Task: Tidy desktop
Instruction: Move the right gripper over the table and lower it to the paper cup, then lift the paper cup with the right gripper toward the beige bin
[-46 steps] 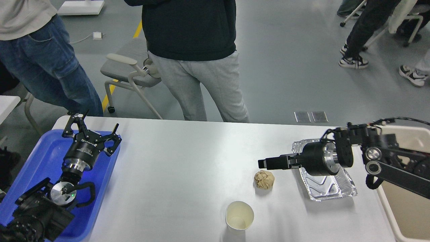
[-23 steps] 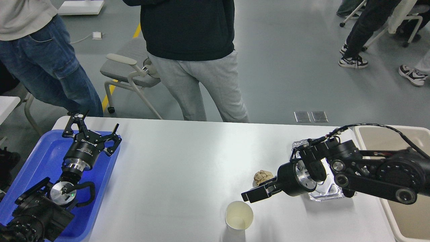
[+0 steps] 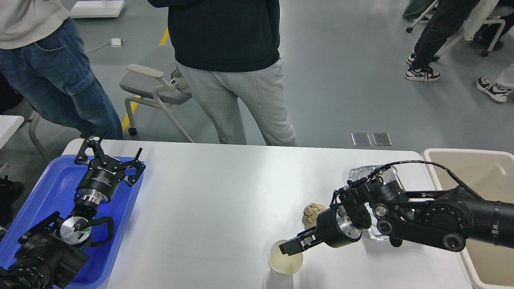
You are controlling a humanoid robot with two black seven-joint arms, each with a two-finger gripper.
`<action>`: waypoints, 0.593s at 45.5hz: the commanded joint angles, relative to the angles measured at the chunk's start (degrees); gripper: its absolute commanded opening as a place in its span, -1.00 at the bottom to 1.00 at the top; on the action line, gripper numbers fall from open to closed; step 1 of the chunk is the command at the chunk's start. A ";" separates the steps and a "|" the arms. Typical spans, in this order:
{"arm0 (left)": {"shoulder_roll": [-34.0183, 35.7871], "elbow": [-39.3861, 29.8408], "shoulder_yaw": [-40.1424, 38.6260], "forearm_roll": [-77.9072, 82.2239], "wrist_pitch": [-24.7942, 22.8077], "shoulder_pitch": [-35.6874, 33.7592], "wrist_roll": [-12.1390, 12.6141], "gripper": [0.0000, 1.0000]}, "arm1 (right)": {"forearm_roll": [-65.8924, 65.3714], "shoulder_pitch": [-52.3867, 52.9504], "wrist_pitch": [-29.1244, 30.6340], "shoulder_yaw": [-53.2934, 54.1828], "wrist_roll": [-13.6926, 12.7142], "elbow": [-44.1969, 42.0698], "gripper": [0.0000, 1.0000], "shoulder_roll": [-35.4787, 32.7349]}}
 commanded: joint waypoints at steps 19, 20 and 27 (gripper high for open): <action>0.00 -0.02 0.00 -0.05 0.00 0.00 0.00 1.00 | -5.72 -3.69 -2.66 -0.13 0.09 -2.58 -1.00 1.36; 0.00 -0.02 0.00 -0.05 0.00 0.00 0.00 1.00 | -5.81 -3.69 -2.66 -0.22 0.18 -2.58 -1.00 1.36; 0.00 -0.02 0.00 -0.05 0.00 0.00 0.00 1.00 | -5.81 -3.51 -2.57 -0.57 0.18 -2.67 -1.00 1.18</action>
